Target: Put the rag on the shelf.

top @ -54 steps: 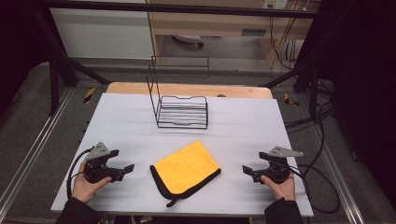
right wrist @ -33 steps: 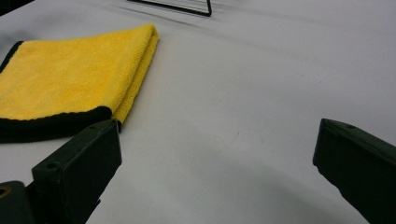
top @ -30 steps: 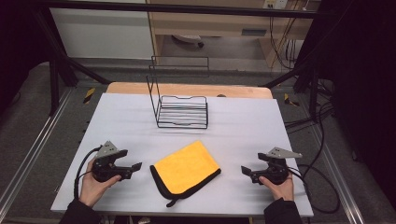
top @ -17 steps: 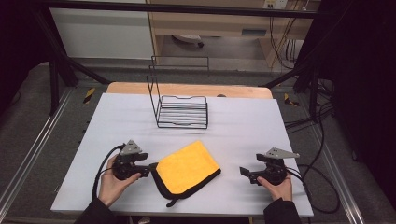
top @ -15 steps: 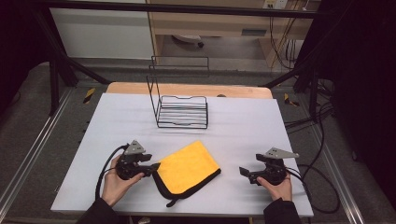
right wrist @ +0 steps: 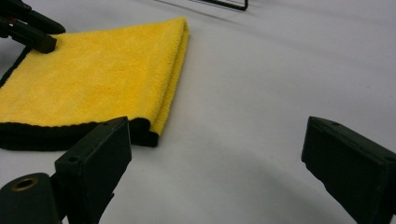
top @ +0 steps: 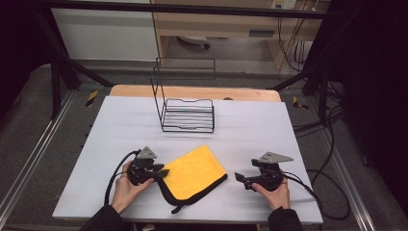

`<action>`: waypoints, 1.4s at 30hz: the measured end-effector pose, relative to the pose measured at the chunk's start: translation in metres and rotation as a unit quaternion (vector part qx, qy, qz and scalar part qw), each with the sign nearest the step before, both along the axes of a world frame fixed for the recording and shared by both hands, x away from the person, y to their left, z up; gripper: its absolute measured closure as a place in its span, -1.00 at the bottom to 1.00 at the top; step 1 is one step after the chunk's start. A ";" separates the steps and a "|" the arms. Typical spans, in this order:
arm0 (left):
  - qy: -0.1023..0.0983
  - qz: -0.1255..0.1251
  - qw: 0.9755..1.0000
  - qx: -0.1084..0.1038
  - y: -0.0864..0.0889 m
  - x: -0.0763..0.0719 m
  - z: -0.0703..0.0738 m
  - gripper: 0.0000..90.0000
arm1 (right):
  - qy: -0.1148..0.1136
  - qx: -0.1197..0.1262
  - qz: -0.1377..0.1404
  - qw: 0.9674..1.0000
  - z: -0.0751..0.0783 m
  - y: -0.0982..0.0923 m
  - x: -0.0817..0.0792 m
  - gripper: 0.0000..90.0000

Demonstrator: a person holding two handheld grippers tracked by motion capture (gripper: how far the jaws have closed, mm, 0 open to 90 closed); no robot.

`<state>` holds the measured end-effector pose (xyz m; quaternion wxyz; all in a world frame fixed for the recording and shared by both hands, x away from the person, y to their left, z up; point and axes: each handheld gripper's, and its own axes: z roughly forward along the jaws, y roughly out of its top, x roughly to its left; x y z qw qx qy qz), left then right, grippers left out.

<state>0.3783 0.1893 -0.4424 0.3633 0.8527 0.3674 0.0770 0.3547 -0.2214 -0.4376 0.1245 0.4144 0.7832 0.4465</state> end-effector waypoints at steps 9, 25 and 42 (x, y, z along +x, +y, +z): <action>-0.001 -0.004 1.000 0.017 -0.005 -0.001 0.001 0.58 | 0.018 -0.003 0.011 1.000 -0.003 0.047 0.003 -0.59; 0.006 -0.001 1.000 0.022 -0.007 -0.002 0.004 0.82 | 0.065 -0.025 0.005 0.998 -0.015 0.065 0.006 0.26; 0.020 0.006 1.000 -0.007 0.000 -0.006 0.009 0.85 | 0.100 -0.002 0.005 0.995 -0.010 0.068 0.012 0.78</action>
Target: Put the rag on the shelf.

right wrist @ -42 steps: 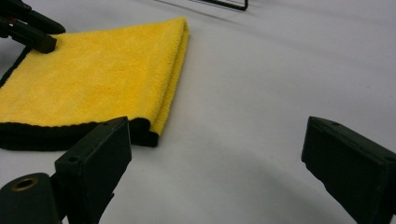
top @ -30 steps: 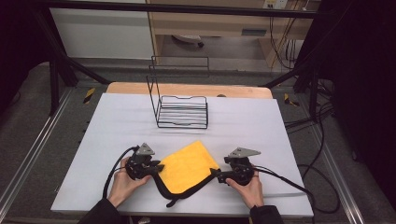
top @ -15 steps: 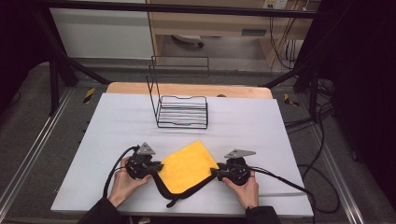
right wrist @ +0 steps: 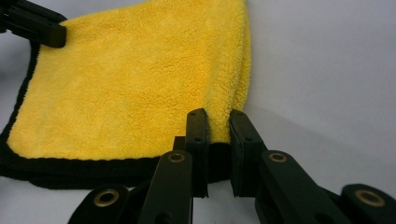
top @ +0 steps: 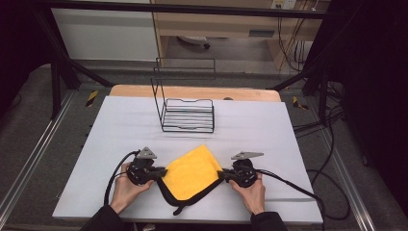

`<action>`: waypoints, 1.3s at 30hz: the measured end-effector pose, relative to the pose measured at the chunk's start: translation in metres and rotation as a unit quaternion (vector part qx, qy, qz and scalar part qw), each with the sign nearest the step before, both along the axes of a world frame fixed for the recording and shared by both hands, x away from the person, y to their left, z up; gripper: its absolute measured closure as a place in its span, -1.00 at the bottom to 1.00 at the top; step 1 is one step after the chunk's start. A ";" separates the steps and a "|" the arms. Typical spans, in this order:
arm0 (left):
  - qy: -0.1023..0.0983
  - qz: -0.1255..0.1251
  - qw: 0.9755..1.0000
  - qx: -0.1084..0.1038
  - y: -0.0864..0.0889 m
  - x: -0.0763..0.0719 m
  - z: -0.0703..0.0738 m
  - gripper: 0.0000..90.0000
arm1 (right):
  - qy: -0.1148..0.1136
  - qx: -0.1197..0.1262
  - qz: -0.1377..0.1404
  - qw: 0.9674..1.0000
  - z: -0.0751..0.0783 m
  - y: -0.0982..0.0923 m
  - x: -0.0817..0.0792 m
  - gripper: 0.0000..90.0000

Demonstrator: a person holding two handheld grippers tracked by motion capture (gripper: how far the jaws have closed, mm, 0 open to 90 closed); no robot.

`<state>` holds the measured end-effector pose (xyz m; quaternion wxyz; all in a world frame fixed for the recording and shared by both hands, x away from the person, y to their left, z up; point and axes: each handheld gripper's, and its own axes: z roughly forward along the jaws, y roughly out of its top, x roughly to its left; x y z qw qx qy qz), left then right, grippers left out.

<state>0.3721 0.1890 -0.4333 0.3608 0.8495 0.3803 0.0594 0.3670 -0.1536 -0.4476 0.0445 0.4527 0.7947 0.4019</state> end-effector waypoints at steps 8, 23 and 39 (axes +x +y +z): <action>0.005 0.021 1.000 -0.004 0.005 -0.026 0.004 0.85 | -0.025 -0.025 0.023 0.999 0.009 0.013 0.023 0.79; -0.017 0.026 0.999 0.017 0.006 -0.041 0.004 0.63 | -0.072 -0.035 0.041 0.996 0.007 0.025 0.041 0.39; -0.046 0.013 0.999 0.004 -0.012 0.029 0.022 -0.48 | -0.103 -0.022 0.012 0.994 0.010 -0.016 0.005 -0.67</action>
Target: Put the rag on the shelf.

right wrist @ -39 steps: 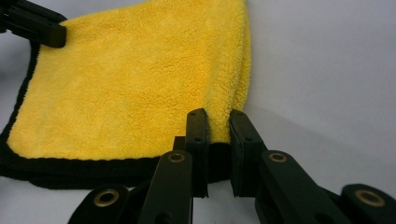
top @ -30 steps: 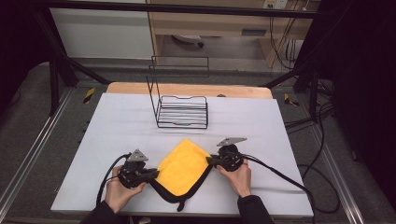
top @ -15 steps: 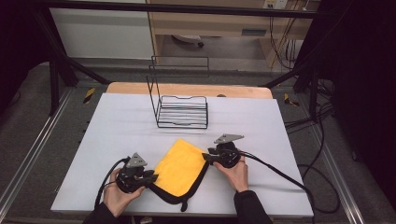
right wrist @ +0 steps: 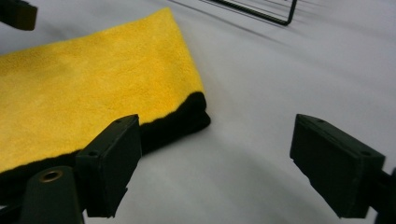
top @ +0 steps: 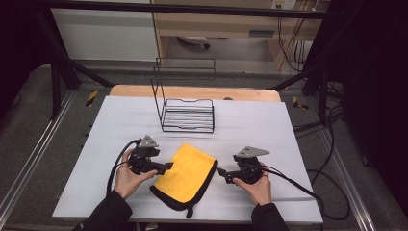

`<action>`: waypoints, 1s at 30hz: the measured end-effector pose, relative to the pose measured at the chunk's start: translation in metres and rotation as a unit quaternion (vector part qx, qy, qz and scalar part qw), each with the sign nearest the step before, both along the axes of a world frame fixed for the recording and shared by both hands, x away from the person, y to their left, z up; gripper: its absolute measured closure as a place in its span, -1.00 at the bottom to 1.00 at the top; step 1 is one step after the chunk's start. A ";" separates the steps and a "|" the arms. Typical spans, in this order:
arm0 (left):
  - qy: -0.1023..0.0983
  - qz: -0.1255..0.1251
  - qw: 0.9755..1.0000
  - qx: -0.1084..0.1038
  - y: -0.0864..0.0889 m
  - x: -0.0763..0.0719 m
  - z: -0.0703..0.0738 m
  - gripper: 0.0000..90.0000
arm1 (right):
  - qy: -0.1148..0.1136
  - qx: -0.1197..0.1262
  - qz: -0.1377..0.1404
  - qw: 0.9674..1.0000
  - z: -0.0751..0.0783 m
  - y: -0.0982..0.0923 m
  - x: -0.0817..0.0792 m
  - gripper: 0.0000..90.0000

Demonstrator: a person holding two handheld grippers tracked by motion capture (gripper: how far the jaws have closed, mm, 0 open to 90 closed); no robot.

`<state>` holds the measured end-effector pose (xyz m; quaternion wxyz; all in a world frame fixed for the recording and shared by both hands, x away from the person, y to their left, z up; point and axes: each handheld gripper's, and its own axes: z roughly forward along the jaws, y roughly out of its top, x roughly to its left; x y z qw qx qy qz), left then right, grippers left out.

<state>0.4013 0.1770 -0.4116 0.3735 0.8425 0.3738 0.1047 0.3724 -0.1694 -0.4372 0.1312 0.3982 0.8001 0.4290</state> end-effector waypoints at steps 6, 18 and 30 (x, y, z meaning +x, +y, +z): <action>-0.001 0.001 1.000 0.004 -0.018 0.026 -0.008 -0.45 | 0.003 0.005 -0.012 1.000 -0.004 -0.013 -0.011 -0.77; 0.038 0.007 0.999 0.000 -0.043 0.058 -0.024 0.35 | 0.002 0.010 -0.019 1.000 -0.004 -0.017 -0.017 -0.69; 0.057 0.005 0.998 -0.007 -0.045 0.059 -0.026 0.84 | 0.003 0.015 -0.021 1.000 -0.004 -0.017 -0.016 -0.66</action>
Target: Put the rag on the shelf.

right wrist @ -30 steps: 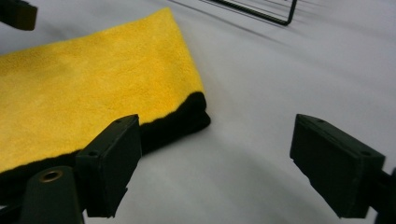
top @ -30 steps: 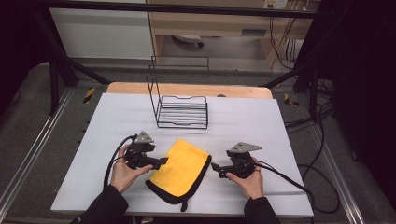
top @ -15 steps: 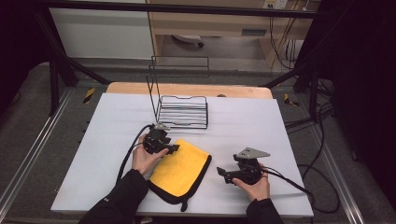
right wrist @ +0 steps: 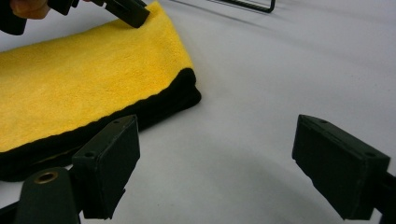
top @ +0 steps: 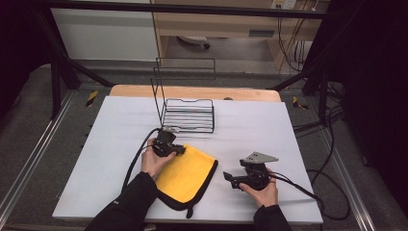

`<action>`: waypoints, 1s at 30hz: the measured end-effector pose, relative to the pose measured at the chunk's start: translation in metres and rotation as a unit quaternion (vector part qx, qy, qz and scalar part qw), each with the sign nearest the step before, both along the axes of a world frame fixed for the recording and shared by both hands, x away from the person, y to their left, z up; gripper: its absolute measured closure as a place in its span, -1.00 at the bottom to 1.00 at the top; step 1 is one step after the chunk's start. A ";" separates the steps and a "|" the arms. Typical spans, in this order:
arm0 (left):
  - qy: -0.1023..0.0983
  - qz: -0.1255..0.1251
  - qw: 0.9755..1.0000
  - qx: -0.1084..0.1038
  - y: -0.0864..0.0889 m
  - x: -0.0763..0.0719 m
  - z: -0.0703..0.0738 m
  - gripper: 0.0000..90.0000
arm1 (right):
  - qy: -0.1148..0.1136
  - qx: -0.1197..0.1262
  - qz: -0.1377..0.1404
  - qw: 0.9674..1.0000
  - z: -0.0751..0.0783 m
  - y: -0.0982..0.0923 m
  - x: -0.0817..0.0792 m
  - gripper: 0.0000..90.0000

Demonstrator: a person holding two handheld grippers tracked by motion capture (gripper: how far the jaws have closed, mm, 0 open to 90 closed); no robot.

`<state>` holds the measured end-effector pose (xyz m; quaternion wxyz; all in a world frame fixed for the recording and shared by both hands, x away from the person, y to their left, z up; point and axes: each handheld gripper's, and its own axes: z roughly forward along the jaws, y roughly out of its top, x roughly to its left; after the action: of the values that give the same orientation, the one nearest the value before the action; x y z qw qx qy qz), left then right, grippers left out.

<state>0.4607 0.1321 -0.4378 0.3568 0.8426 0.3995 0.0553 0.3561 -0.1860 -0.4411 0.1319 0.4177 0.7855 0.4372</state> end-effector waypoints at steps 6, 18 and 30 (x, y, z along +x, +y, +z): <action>-0.010 0.005 1.000 -0.004 0.009 -0.005 0.008 0.89 | -0.003 -0.002 0.001 1.000 0.000 0.000 0.001 -0.66; -0.006 0.051 0.999 -0.010 0.060 -0.020 0.008 0.89 | 0.000 0.018 -0.005 1.000 0.001 0.002 0.008 -0.64; -0.022 0.076 0.996 -0.032 0.086 -0.038 0.001 0.82 | -0.002 0.011 0.006 1.000 0.010 0.036 0.031 -0.69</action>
<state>0.4223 0.2178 -0.4364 0.3873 0.7965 0.4559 0.0880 0.3867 -0.1498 -0.4313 0.1266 0.4134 0.7827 0.4477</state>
